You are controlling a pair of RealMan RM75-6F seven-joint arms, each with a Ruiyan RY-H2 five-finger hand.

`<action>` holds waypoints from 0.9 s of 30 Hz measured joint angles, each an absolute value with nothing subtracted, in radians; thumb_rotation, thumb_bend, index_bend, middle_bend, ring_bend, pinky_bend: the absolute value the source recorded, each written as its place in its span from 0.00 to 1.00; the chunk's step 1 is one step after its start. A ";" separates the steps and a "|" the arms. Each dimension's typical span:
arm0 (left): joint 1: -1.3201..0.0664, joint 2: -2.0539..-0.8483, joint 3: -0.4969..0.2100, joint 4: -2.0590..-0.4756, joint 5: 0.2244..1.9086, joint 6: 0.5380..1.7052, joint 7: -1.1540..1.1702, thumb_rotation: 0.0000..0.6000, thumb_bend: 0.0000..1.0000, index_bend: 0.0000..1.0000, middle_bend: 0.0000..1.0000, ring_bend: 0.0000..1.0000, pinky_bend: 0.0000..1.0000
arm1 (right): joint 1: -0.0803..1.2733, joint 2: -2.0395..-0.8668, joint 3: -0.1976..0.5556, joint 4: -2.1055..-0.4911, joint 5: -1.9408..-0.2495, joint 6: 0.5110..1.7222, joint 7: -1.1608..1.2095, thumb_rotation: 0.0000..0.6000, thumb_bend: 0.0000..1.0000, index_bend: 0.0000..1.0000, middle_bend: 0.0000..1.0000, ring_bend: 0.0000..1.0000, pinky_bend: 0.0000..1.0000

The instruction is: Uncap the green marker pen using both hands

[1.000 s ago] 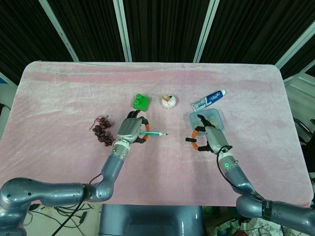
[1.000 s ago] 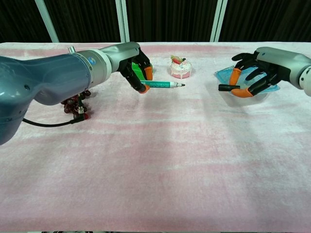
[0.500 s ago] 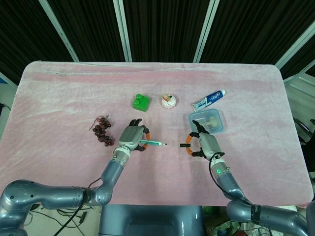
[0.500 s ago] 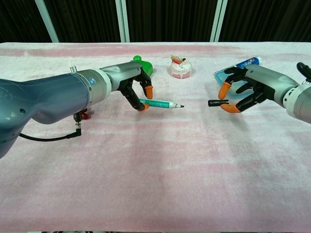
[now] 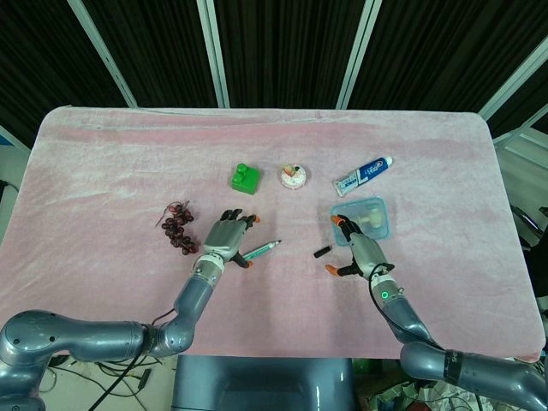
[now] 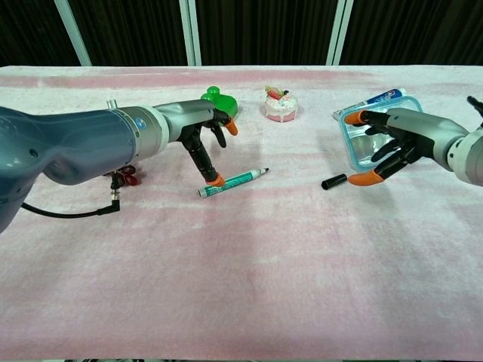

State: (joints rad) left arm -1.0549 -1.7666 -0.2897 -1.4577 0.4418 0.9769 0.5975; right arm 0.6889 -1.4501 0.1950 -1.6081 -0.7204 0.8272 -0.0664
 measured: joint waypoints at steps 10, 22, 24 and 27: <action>-1.040 -1.661 -0.338 -1.570 0.492 1.007 0.568 1.00 0.10 0.17 0.23 0.00 0.00 | 0.643 -1.291 0.235 -1.727 -0.808 0.931 -0.055 1.00 0.13 0.09 0.00 0.02 0.17; -0.952 -1.387 -0.302 -1.822 0.650 1.074 0.571 1.00 0.10 0.17 0.21 0.00 0.00 | 0.532 -1.097 0.217 -1.701 -0.975 1.115 -0.099 1.00 0.12 0.05 0.00 0.03 0.17; -0.918 -1.329 -0.279 -1.869 0.708 1.094 0.565 1.00 0.10 0.17 0.20 0.00 0.00 | 0.508 -1.089 0.202 -1.642 -1.007 1.147 -0.113 1.00 0.13 0.05 0.00 0.03 0.17; -0.862 -1.252 -0.236 -1.922 0.802 1.132 0.553 1.00 0.10 0.17 0.19 0.00 0.00 | 0.461 -1.074 0.176 -1.567 -1.064 1.196 -0.108 1.00 0.13 0.05 0.00 0.03 0.17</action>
State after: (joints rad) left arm -0.8618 -1.2522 -0.2361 -1.9217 0.8022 1.1324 0.5531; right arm 0.4608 -1.0736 0.1760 -1.5668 -1.0635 1.1964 -0.1076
